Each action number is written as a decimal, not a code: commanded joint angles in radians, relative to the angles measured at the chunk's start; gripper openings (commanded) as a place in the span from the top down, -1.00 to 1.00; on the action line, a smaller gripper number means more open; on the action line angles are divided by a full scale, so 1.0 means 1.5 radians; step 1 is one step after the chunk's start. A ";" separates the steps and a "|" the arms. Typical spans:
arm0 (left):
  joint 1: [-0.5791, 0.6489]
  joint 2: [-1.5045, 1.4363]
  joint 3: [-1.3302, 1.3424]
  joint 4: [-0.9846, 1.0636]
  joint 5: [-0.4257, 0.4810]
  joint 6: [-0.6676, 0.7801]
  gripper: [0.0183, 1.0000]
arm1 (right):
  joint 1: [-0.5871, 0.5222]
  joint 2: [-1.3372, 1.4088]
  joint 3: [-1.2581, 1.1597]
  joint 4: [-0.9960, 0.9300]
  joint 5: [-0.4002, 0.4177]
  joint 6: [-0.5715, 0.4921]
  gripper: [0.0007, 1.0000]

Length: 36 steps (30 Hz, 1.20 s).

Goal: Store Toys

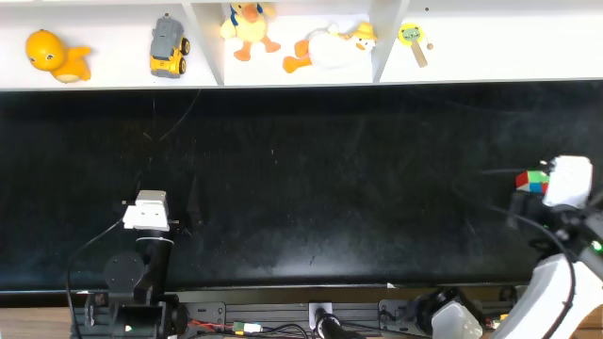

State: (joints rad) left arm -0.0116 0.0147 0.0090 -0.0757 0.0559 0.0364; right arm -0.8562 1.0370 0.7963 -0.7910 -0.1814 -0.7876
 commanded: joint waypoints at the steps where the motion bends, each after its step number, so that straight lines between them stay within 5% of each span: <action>1: 0.001 -0.008 -0.001 -0.003 -0.004 0.011 -1.00 | -0.075 0.075 0.014 0.025 -0.084 -0.170 -1.00; 13: 0.001 -0.008 -0.001 -0.003 -0.004 0.011 -1.00 | -0.084 0.315 0.114 0.030 -0.184 -0.152 -1.00; 24: 0.001 -0.008 -0.001 -0.003 -0.004 0.011 -1.00 | -0.049 0.383 0.120 0.041 -0.130 -0.078 -0.98; 36: 0.001 -0.008 -0.001 -0.003 -0.004 0.011 -1.00 | -0.045 0.411 0.120 0.085 -0.140 -0.067 -0.42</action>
State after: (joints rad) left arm -0.0116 0.0147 0.0090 -0.0757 0.0559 0.0368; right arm -0.9287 1.6485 0.9565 -0.6727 -0.3748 -0.9039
